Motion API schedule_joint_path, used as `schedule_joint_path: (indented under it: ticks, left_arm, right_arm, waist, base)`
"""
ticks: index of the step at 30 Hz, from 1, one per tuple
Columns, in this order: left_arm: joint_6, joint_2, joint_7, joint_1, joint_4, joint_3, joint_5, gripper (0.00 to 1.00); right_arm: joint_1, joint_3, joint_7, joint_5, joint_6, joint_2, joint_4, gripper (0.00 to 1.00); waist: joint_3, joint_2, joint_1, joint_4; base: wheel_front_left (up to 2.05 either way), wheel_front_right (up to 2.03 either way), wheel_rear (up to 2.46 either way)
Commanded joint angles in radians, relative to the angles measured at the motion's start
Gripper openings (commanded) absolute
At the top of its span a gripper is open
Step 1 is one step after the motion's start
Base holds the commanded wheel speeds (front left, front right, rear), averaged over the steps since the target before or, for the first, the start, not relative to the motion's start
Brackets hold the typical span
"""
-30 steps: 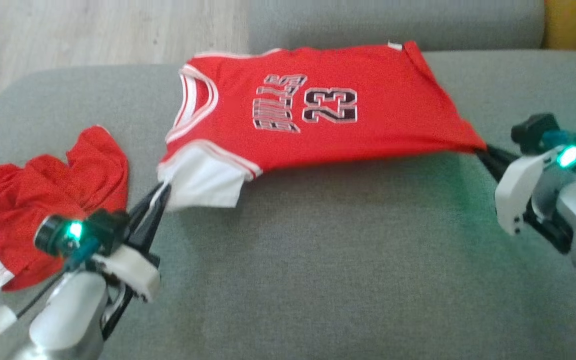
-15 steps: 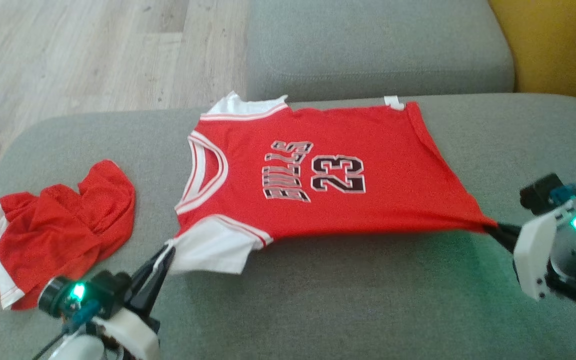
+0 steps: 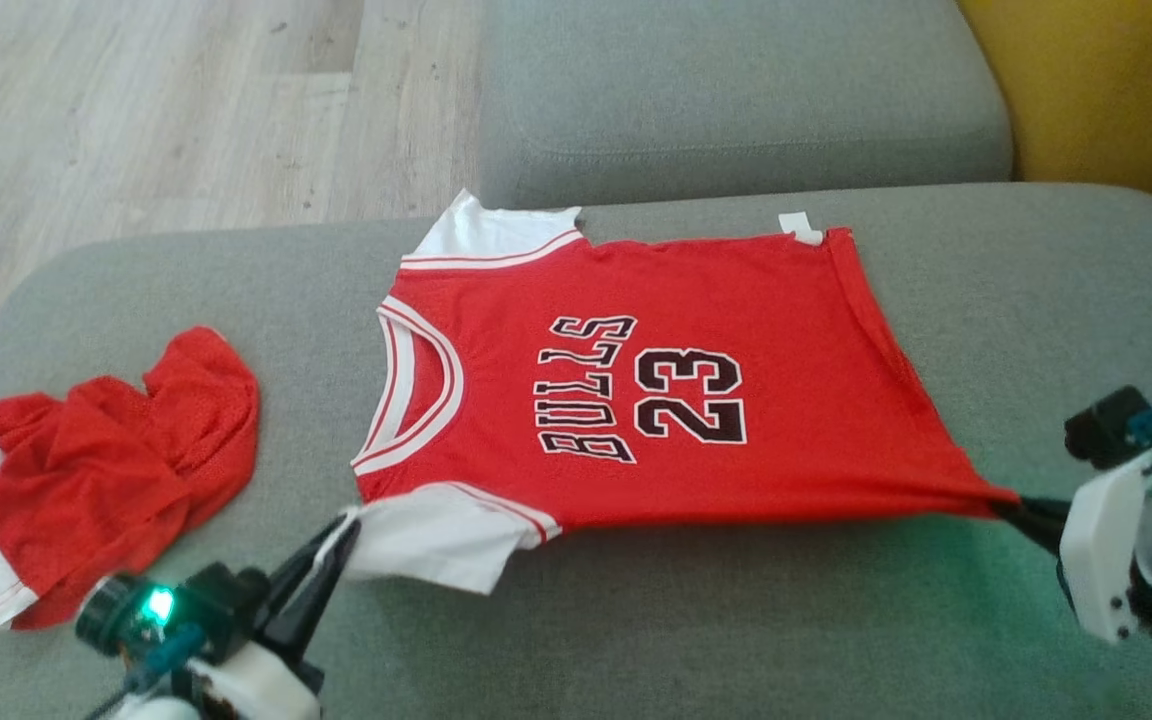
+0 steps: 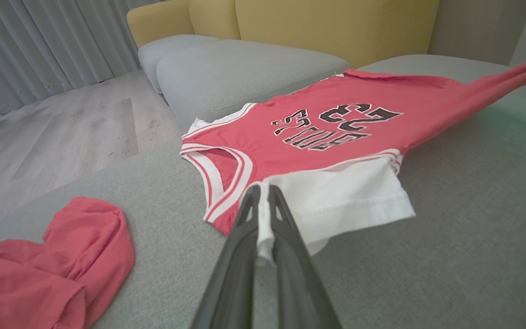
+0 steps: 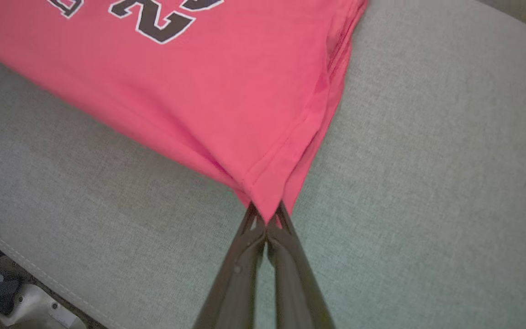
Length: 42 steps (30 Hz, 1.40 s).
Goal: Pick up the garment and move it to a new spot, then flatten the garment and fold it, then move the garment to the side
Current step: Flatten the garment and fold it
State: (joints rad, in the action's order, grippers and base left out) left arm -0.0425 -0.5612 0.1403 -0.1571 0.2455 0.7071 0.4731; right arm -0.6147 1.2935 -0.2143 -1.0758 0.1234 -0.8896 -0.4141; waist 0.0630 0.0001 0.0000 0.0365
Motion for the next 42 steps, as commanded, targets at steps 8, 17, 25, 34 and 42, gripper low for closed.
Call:
schedule_joint_path:
  ticks: [8,17,25,34,42]
  left_arm:
    - [-0.018,-0.040,-0.033,-0.202,0.006,-0.047,-0.029,0.00]
    - [-0.061,-0.019,-0.051,-0.348,0.132,-0.020,-0.038,0.00]
    - [-0.081,0.015,-0.054,-0.476,0.249,0.026,-0.043,0.00]
    - [-0.088,0.051,-0.049,-0.630,0.401,0.130,-0.027,0.00]
    - [-0.087,0.100,0.052,-0.755,0.530,0.170,-0.005,1.00]
  right_arm:
    - [-0.113,-0.014,-0.013,0.030,0.007,0.009,-0.038,0.00]
    - [-0.183,-0.013,-0.043,0.052,0.007,0.057,-0.106,0.00]
    - [-0.222,-0.013,-0.051,0.064,0.007,0.092,-0.163,0.00]
    - [-0.294,-0.013,-0.052,0.092,0.007,0.141,-0.213,0.00]
    - [-0.353,-0.018,0.031,0.123,0.007,0.192,-0.316,1.00]
  waist:
    - [-0.054,-0.0001,0.0000,-0.001]
    - [-0.119,-0.0001,0.0000,-0.009]
    - [-0.176,-0.0001,0.0000,-0.017]
    - [-0.258,-0.0001,0.0000,-0.038]
    - [-0.298,-0.0001,0.0000,-0.047]
  base:
    - [0.00,0.00,0.00]
    - [0.00,0.00,0.00]
    - [0.00,0.00,0.00]
    - [0.00,0.00,0.00]
    - [0.00,0.00,0.00]
